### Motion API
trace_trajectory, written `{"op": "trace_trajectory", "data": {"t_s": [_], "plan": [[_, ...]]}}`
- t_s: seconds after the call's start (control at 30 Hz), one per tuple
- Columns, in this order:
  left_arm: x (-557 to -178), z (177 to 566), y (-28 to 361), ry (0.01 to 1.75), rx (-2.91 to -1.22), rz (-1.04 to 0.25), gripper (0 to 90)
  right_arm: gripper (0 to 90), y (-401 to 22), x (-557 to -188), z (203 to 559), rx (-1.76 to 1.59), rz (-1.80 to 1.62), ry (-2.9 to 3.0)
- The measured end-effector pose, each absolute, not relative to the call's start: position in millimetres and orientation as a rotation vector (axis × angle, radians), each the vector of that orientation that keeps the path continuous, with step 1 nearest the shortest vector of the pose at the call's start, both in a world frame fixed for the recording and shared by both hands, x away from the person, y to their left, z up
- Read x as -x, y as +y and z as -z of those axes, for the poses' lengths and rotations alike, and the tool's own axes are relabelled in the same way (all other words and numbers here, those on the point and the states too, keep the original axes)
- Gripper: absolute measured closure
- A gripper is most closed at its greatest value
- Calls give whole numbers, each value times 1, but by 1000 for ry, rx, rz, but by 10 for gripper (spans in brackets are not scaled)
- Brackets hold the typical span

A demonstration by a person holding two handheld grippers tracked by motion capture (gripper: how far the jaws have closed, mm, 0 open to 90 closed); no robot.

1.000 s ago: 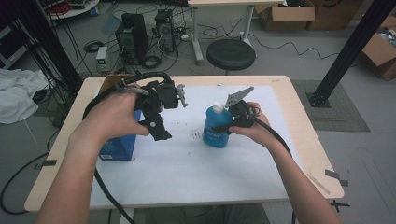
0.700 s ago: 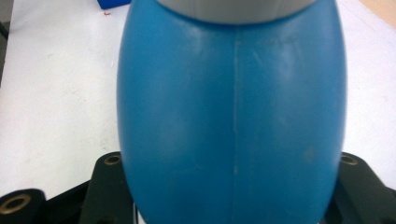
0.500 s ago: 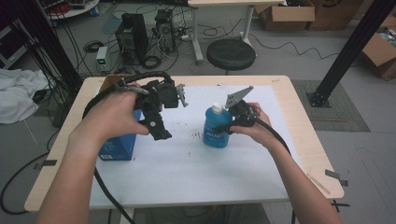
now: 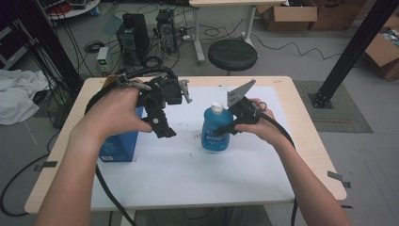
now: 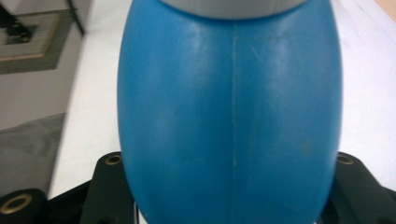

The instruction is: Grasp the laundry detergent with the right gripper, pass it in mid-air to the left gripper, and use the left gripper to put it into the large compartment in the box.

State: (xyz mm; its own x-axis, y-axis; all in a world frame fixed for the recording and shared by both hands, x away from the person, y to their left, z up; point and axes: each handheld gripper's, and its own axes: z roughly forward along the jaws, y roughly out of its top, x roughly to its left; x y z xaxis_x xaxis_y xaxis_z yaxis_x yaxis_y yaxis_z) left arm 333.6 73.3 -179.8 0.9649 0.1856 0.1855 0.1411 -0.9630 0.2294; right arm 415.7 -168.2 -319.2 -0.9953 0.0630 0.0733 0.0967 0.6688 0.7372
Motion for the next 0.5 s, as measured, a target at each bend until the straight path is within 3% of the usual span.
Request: {"op": "trace_trajectory", "data": {"t_s": [0.5], "plan": [[-328, 167, 54, 188, -2853, -256, 1, 449, -134, -382, 288, -181, 1169, -2813]]}}
